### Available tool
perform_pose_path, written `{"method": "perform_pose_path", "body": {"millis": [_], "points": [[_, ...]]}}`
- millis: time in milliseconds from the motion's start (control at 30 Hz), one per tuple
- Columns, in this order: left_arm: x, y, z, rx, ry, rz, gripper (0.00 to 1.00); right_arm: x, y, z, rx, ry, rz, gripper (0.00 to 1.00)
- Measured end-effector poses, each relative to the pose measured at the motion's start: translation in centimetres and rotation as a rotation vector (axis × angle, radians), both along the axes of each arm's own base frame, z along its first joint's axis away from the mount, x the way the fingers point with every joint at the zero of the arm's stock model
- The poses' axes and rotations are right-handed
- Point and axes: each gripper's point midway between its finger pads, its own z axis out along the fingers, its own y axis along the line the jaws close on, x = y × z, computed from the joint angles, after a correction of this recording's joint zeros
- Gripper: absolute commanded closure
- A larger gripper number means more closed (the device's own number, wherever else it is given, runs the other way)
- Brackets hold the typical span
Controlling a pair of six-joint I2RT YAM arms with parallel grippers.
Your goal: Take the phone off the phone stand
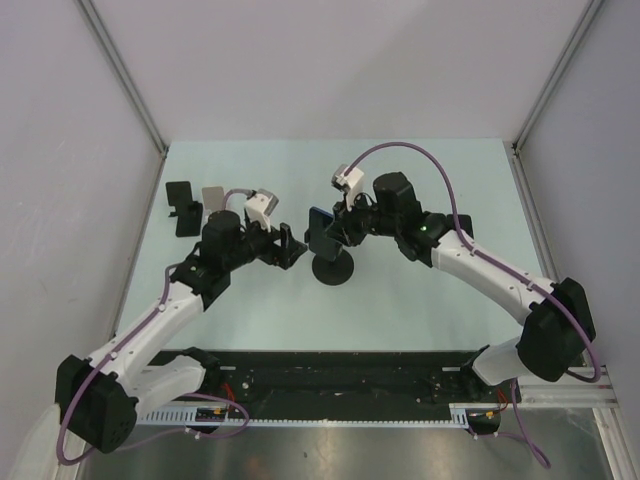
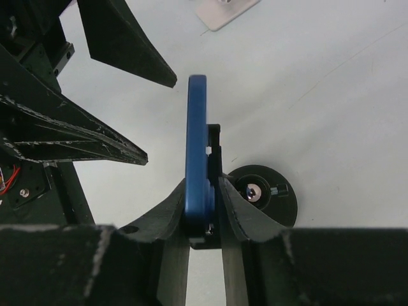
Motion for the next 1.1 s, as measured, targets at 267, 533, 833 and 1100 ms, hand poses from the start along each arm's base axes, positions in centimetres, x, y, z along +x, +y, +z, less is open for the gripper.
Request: {"method": "perform_pose_path", "body": {"millis": [267,533,833,1100], "points": [[0.5,-0.7,-0.7,0.004,0.008,-0.019,0.2,0.0,0.1,1.1,0.027,-0.028,0.0,0.57],[0.9,-1.1,-0.1,-0.009,-0.025,-0.024,0.21,0.0,0.3,1.4,0.036,-0.036,0.003,0.54],[1.5,-1.3,-1.1,0.002,-0.008,-0.021,0.3,0.1,1.4,1.2,0.057,-0.037,0.021,0.59],[1.9,-1.5,-2.0,0.016,0.011,-0.027,0.39,0.0,1.7,0.6,0.049,-0.028,0.03,1.0]]}}
